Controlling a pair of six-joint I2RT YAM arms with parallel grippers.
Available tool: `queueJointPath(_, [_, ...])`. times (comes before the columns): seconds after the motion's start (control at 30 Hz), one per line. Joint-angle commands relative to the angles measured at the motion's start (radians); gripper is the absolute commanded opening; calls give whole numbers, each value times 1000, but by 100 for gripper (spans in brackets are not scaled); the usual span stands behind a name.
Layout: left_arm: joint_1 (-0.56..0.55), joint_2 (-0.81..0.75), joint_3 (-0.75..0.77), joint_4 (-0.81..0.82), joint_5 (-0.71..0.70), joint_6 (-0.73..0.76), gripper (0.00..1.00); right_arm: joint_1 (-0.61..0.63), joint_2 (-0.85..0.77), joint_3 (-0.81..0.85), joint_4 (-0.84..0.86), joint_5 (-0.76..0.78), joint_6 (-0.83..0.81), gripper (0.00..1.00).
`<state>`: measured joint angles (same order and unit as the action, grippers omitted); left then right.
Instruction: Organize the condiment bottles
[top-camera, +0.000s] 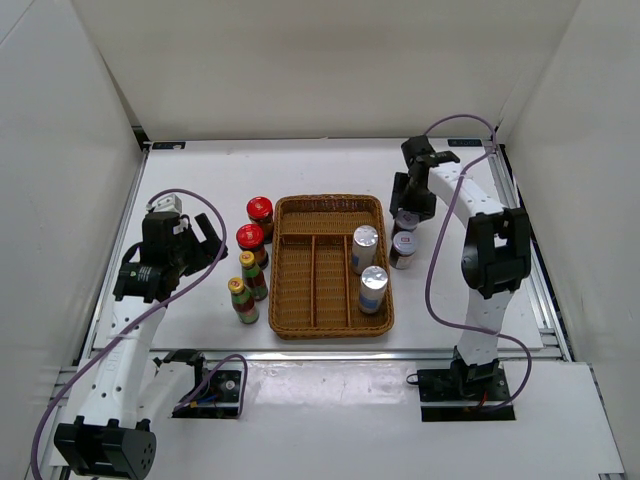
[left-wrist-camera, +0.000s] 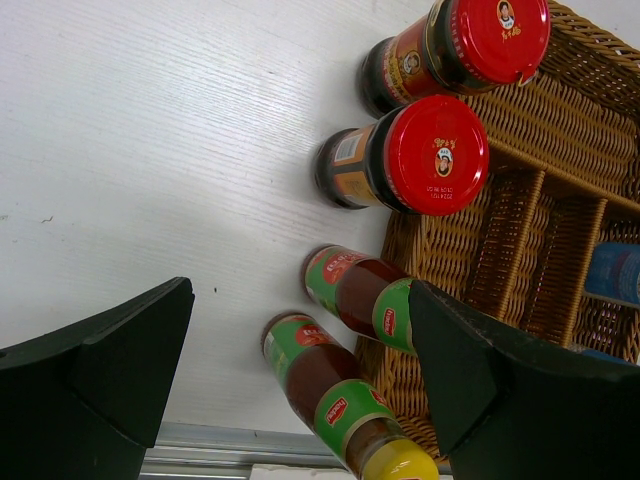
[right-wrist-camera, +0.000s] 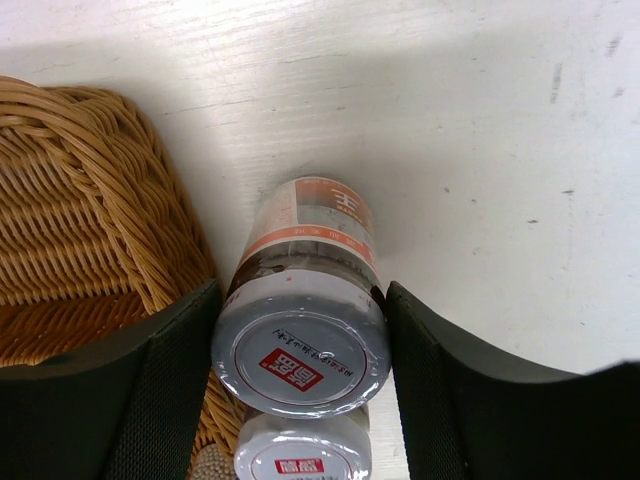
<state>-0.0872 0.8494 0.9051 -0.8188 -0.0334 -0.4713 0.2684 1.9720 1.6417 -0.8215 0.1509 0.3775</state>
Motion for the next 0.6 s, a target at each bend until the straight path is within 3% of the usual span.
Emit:
queueJointPath(0.0, [0,-4,-6,7,9,7,100,-6,-41,90,-31,82,-3,29])
queueJointPath(0.1, [0,-4,-6,7,9,7,100,5,-62,180,-62,139,6,10])
queueJointPath(0.2, [0,-4,-6,7,9,7,100,26,-53,318,-122,174,-15,0])
queueJointPath(0.4, [0,-4,-6,7,9,7,100,132,-6,544,-159,188,-46,0])
queueJointPath(0.57, [0,5,-6,7,9,7,100,259,74,633,-105,52,-77,0])
